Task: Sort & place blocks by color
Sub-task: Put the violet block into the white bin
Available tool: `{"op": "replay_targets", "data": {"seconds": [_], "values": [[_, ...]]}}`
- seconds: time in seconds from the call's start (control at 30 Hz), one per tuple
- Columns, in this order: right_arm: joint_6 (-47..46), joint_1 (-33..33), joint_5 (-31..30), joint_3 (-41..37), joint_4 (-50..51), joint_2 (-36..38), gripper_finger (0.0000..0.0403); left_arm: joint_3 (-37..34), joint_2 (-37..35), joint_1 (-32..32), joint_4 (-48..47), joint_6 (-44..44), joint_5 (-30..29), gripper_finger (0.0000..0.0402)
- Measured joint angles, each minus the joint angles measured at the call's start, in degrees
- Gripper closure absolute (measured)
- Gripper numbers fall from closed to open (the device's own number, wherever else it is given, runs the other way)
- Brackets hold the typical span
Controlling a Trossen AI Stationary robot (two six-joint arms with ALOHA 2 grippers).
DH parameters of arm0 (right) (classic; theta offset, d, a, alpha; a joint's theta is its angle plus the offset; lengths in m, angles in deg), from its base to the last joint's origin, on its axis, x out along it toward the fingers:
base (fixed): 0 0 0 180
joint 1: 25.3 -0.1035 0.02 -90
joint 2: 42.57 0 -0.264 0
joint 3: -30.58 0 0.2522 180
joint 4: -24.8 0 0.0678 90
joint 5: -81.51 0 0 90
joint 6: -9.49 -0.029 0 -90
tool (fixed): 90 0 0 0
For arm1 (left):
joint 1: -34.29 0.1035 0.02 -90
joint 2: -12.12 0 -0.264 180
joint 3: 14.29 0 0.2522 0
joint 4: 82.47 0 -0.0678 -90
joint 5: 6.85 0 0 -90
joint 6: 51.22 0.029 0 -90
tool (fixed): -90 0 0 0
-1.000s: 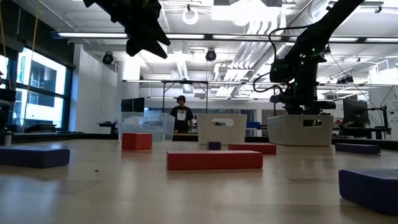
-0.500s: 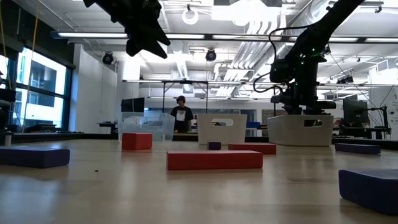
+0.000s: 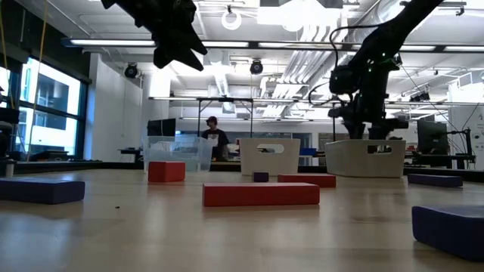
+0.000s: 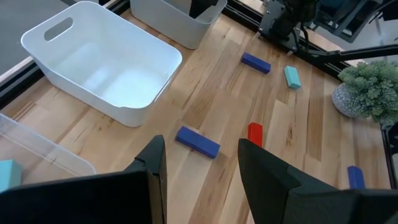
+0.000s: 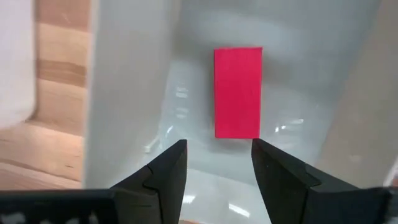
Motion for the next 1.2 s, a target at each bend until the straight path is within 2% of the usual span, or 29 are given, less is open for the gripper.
{"op": "replay_targets", "data": {"seconds": [0.17, 0.37, 0.53, 0.83, 1.2], "values": [[-1.80, -0.95, -0.42, 0.00, 0.03, 5.62, 0.0233, 0.00, -0.02, 0.01, -0.11, -0.71, 0.02, 0.0281], [-5.50, -3.36, -0.42, 0.00, -0.28, 13.50, 0.0233, 0.02, -0.02, 0.31, -4.38, -0.28, 0.95, 0.0255], [-9.72, -6.54, -0.47, 0.00, -2.65, 19.09, 0.0233, 0.02, -0.02, -0.70, -9.40, 1.60, 6.33, 0.0244], [-16.65, -14.27, -0.78, 0.00, -6.64, 24.67, 0.0233, 0.02, -0.02, -9.07, -17.20, 5.72, 6.76, 0.0247], [-19.49, -21.45, -2.78, 0.00, -7.27, 24.97, 0.0233, -0.87, 0.15, -20.23, -20.57, 5.84, 6.59, 0.0247]]}}
